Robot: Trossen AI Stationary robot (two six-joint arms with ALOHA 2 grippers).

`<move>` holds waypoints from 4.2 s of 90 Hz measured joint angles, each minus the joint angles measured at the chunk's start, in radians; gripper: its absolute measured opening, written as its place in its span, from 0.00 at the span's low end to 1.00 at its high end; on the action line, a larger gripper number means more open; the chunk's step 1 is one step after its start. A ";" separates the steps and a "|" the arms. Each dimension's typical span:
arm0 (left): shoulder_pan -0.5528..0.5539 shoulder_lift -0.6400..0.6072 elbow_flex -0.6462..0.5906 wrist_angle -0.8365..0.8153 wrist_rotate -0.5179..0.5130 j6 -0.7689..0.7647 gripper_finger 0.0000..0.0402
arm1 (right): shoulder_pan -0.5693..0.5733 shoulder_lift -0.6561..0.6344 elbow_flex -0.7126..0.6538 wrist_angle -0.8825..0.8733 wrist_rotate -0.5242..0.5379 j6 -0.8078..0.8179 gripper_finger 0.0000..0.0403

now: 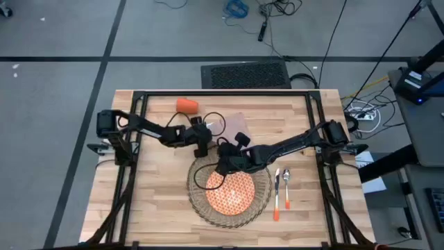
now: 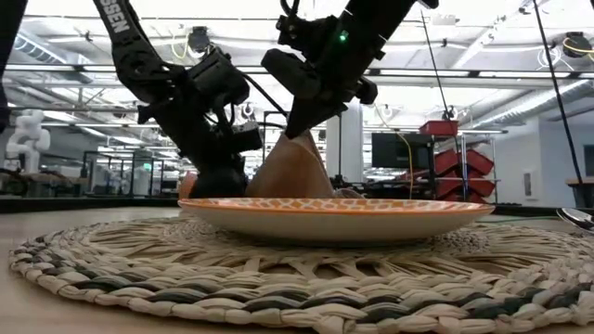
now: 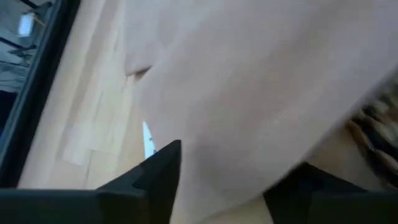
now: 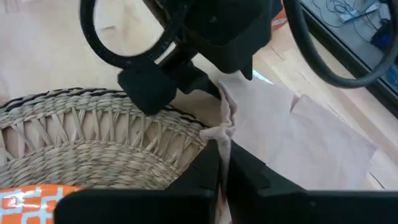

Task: Set table place
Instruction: Fold the white napkin, then put the white napkin on the table to the left of the brown mat

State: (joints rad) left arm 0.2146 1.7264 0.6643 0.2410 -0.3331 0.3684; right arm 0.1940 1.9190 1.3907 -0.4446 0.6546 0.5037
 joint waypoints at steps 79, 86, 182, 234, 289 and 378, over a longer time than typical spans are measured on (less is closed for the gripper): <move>-0.131 -0.144 0.188 -0.315 -0.166 0.105 0.00 | 0.083 0.001 0.001 -0.175 -0.109 0.042 0.00; -0.115 -0.134 0.223 -0.312 -0.165 0.116 0.00 | 0.083 0.001 0.001 -0.176 -0.103 0.052 0.00; 0.035 0.189 0.523 -0.344 -0.030 0.192 0.00 | -0.017 -0.045 -0.254 -0.057 -0.077 0.230 0.00; 0.049 0.193 0.539 -0.328 0.008 0.190 0.06 | -0.087 -0.194 -0.394 -0.102 -0.142 0.254 0.03; 0.059 0.193 0.539 -0.324 -0.063 0.173 0.46 | -0.081 -0.194 -0.443 -0.149 -0.127 0.355 0.34; 0.102 0.189 0.601 -0.560 0.420 0.088 0.42 | -0.060 -0.340 -0.442 -0.023 -0.231 0.190 0.26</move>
State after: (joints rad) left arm 0.3165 1.9159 1.2649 -0.3194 0.0866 0.4560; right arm 0.1344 1.5791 0.9489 -0.4675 0.4232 0.6939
